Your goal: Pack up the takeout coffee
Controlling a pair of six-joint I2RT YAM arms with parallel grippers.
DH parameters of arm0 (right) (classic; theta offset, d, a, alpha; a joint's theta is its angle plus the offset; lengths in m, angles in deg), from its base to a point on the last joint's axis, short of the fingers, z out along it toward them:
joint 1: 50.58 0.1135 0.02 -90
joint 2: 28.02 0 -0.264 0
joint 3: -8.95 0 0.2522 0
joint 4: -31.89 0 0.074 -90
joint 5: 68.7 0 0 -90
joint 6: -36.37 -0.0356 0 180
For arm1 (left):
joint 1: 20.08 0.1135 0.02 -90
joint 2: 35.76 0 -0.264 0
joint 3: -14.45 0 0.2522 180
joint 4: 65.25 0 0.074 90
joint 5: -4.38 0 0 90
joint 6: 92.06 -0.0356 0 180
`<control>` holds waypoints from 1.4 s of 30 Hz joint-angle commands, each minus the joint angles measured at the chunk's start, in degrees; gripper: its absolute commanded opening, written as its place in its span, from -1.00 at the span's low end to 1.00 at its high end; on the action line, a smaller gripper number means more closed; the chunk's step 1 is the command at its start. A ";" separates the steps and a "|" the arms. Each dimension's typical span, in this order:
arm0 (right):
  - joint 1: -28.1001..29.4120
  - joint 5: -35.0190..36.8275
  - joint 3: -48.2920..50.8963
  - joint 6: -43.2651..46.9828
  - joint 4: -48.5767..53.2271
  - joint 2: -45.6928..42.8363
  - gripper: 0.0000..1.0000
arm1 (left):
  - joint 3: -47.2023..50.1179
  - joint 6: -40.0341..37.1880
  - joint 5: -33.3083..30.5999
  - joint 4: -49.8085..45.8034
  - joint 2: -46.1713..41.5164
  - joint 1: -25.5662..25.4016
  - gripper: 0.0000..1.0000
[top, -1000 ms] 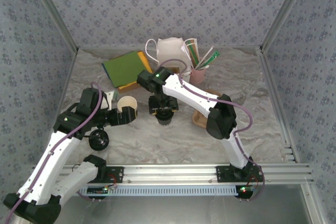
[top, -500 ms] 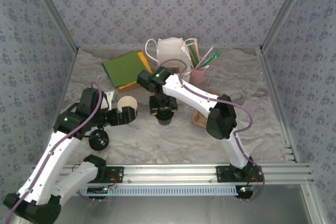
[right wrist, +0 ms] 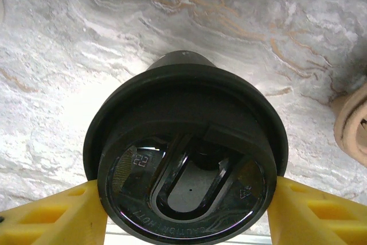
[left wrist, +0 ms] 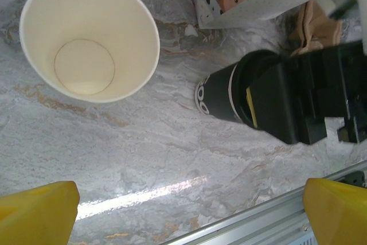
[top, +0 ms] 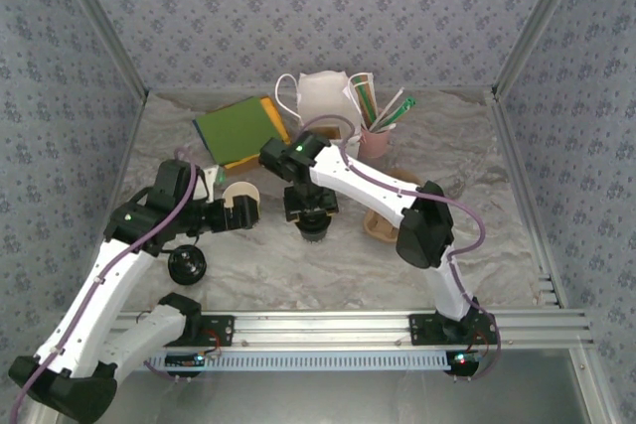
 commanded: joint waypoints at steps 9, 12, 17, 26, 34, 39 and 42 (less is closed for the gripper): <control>1.29 1.38 9.57 -2.79 -1.24 -10.55 0.35 | -7.17 2.37 1.26 4.04 5.21 -0.05 0.99; 1.40 1.34 11.58 -3.11 -0.87 -13.36 0.35 | -8.28 2.75 1.26 4.88 6.89 -0.98 0.99; 0.90 2.39 12.38 -2.88 1.84 -17.68 0.35 | -9.77 3.83 -0.01 7.11 9.81 -4.65 0.99; -1.39 3.75 11.64 -2.20 6.45 -24.23 0.35 | -16.45 4.81 -2.07 9.95 17.00 -8.26 0.83; -2.88 3.68 15.85 -2.21 6.73 -28.78 0.35 | -28.21 6.67 -8.81 9.18 29.14 -10.89 0.56; -3.85 2.98 19.74 -1.81 5.61 -31.41 0.35 | -38.80 7.02 -14.42 5.20 37.96 -12.82 0.39; -4.31 2.72 21.48 -1.50 4.85 -32.59 0.35 | -45.70 7.32 -16.50 1.24 43.34 -13.81 0.33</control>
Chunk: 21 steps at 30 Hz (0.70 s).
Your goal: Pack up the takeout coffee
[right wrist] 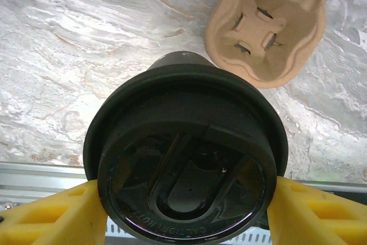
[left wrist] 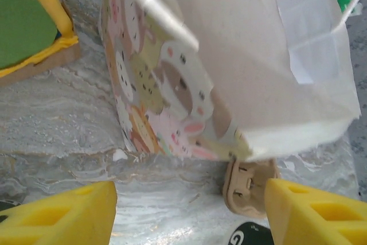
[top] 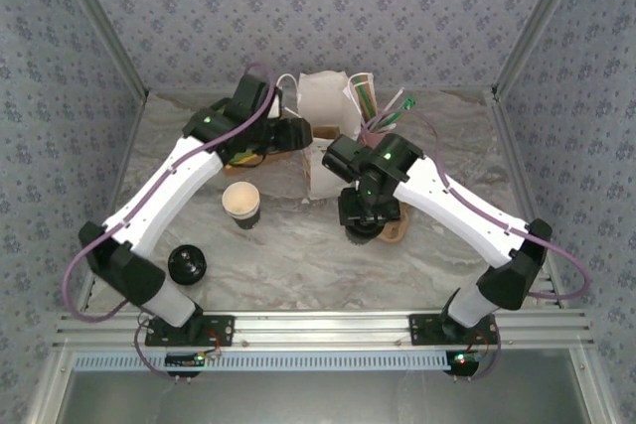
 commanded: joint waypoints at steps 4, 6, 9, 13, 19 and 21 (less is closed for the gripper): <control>-0.90 -0.06 3.37 0.64 -0.50 -2.92 0.35 | -10.54 0.94 -6.02 -7.61 7.61 -1.41 0.28; -0.97 -0.27 4.34 0.76 -0.89 -3.31 0.35 | -12.00 0.91 -6.01 -8.50 9.35 -1.59 0.26; -1.08 -0.66 5.70 1.02 -1.66 -3.57 0.36 | -13.99 0.93 -5.92 -9.21 11.23 -2.05 0.09; -1.17 -1.29 7.09 1.14 -2.90 -3.82 0.35 | -15.36 1.81 -6.06 -9.59 11.89 -2.70 -0.10; -1.22 -1.64 8.31 1.76 -3.44 -4.08 0.35 | -15.39 4.18 -4.61 -10.94 11.23 -3.31 -0.45; -1.30 -1.85 8.50 1.84 -3.69 -4.13 0.35 | -14.68 5.20 -4.22 -11.14 10.29 -3.43 -0.53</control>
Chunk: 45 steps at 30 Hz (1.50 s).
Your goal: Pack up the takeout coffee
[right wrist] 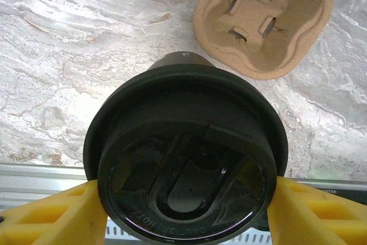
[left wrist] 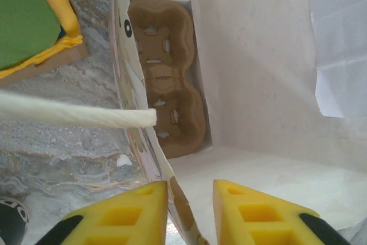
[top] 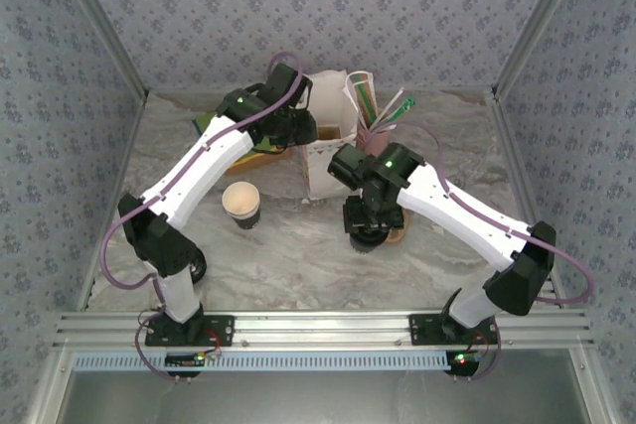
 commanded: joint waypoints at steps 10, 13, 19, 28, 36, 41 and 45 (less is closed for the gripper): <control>-0.38 -0.91 2.60 1.00 -0.18 -2.65 0.35 | 5.65 7.00 1.52 -1.90 -7.70 -3.41 -0.70; -0.47 -0.96 2.80 1.06 0.04 -3.05 0.35 | 8.04 8.43 1.74 -1.84 -9.42 -4.25 -0.71; -0.38 -0.95 3.65 0.85 -0.04 -4.07 0.36 | 14.70 13.28 2.35 -0.37 -14.39 -5.70 -0.71; -0.02 -1.09 5.17 0.91 -0.40 -5.25 0.35 | 20.59 19.26 2.51 1.74 -19.81 -9.01 -0.74; 0.32 -1.38 5.47 1.01 -0.74 -5.43 0.35 | 19.67 20.97 1.74 2.98 -20.50 -9.75 -0.76; 0.73 -1.25 5.87 0.60 -0.48 -6.05 0.35 | 21.27 22.71 2.28 3.90 -21.44 -10.56 -0.81; 1.02 -1.11 6.17 0.17 -0.23 -6.58 0.36 | 21.74 23.55 2.35 5.07 -22.07 -11.47 -0.80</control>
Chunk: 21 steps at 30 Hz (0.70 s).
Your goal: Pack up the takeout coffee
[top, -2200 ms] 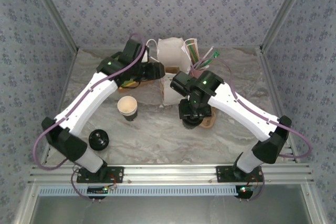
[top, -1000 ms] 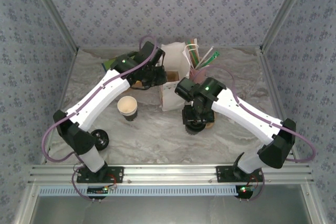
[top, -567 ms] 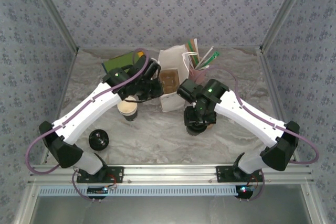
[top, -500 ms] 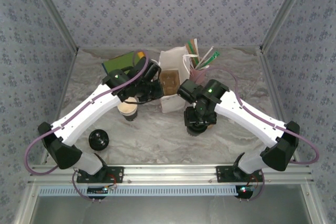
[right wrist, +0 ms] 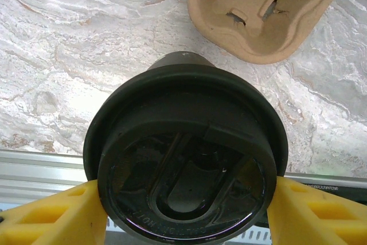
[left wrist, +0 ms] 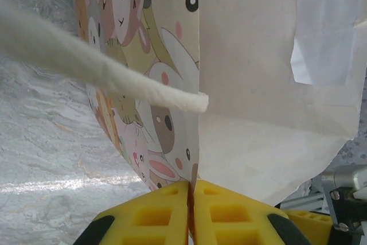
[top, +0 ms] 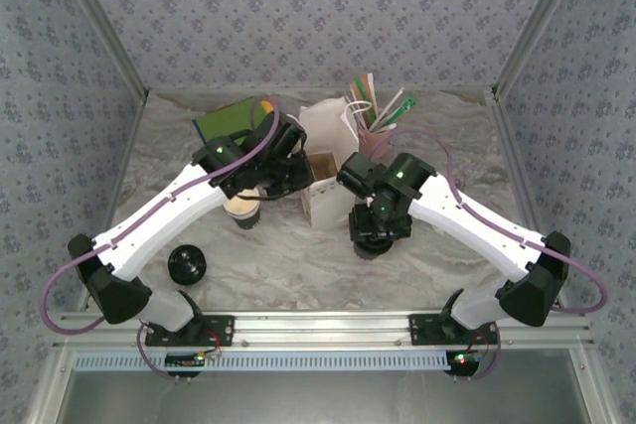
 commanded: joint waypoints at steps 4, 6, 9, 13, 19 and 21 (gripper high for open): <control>0.62 0.06 0.28 -0.40 1.40 -1.55 0.36 | -0.36 1.12 -0.40 0.91 -1.98 -1.35 -0.78; 0.81 0.28 -0.19 -0.63 1.70 -1.56 0.35 | 0.33 0.98 -0.82 1.18 -2.27 -1.35 -0.75; 1.04 0.51 -1.37 -0.95 2.44 -1.75 0.35 | 0.13 -0.19 -2.12 0.44 -2.12 -1.26 -0.44; 1.44 1.05 -3.72 -1.48 4.06 -2.12 0.35 | -1.13 -2.19 -4.06 -0.61 -2.27 -0.85 0.09; 1.70 1.00 -6.72 -2.59 6.33 -3.28 0.36 | -0.77 -4.30 -5.27 -0.96 -3.85 1.30 0.85; 1.71 0.55 -7.76 -2.84 7.18 -3.81 0.36 | -0.86 -4.97 -5.68 -0.83 -4.32 1.91 0.88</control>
